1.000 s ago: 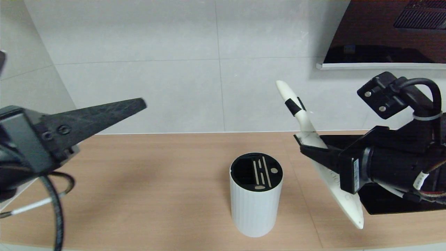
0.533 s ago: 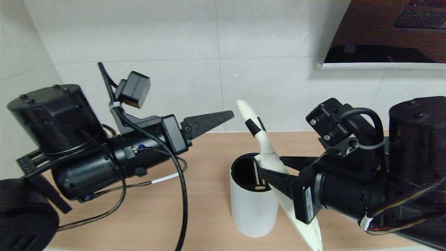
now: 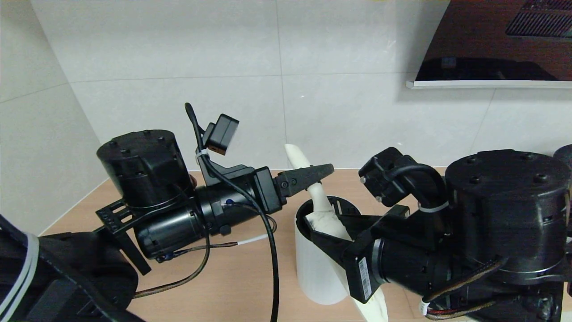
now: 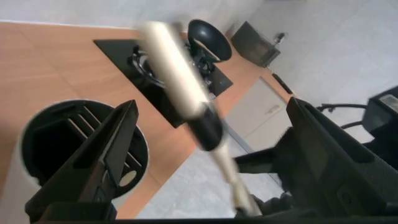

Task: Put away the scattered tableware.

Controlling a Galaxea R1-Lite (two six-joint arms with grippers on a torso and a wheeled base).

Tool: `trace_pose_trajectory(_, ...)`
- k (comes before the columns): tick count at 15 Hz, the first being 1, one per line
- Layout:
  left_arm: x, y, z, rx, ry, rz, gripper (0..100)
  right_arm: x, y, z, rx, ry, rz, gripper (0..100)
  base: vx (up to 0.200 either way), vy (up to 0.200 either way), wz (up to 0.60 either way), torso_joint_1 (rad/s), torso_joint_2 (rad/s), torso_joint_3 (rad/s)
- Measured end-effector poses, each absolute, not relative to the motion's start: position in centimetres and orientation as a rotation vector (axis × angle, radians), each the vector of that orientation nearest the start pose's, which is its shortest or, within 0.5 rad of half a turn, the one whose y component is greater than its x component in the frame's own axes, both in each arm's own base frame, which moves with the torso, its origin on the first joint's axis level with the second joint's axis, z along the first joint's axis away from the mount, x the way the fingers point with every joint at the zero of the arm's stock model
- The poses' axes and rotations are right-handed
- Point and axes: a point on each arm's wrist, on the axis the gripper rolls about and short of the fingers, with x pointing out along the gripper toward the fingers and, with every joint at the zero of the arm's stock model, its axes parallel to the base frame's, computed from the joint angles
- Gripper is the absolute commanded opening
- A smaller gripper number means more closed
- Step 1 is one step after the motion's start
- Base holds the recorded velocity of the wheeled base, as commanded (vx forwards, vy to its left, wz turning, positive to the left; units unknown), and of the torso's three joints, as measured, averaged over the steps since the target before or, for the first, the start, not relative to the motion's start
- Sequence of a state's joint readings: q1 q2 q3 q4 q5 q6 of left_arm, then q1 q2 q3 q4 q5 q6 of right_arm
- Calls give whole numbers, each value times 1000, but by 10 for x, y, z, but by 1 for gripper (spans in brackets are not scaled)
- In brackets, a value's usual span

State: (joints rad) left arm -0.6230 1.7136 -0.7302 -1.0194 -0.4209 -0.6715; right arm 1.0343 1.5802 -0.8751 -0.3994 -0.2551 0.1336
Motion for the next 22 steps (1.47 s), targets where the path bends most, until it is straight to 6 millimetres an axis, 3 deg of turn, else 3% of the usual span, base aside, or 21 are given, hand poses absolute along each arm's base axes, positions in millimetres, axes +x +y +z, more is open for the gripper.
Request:
trace_pose_trajectory(7,243,-188,190,-610,337,-1011,100,150,242,210,-69,312,753,0,0,0,0,0,0,0)
trace_pose_trajectory(8,244,-188,190,-610,338,-1010,0,150,242,210,-69,312,753,0,0,0,0,0,0,0)
trace_pose_trajectory(22,243,-186,197,-617,278,-1015,0,154,239,218,-4,268,718,0,0,0,0,0,0,0)
